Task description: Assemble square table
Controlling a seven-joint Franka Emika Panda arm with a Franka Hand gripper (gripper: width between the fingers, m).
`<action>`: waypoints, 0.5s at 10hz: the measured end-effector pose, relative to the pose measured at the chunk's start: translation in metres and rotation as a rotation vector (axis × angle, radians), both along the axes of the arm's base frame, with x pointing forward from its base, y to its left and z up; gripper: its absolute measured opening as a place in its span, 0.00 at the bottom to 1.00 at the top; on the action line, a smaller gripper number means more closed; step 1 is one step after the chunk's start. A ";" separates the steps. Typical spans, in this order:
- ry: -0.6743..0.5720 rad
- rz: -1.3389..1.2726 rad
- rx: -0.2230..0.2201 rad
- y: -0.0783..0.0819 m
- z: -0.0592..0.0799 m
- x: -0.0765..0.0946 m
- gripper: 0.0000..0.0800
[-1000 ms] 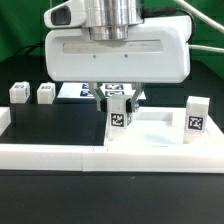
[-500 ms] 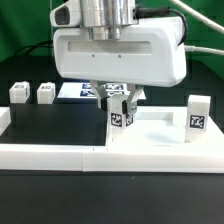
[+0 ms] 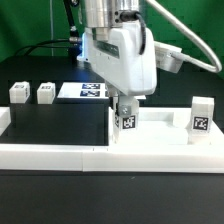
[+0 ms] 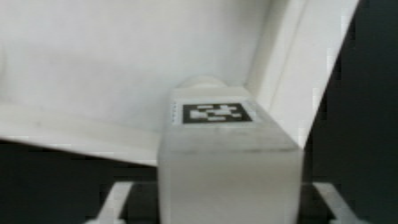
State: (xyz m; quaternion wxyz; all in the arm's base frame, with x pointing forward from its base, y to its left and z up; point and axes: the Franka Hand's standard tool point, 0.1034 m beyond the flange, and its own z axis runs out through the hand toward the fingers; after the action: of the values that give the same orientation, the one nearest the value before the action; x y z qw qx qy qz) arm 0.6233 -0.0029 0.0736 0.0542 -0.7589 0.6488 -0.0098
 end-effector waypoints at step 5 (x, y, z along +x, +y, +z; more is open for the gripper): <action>0.008 -0.669 0.055 0.001 -0.001 -0.003 0.38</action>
Offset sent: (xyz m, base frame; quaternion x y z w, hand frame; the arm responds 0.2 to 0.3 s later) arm 0.0266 0.0187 -0.0091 0.0874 -0.0405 0.4002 0.9114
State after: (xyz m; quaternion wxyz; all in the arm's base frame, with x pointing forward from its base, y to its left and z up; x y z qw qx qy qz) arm 0.6201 -0.0023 0.0727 0.0660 -0.5023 0.8621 -0.0064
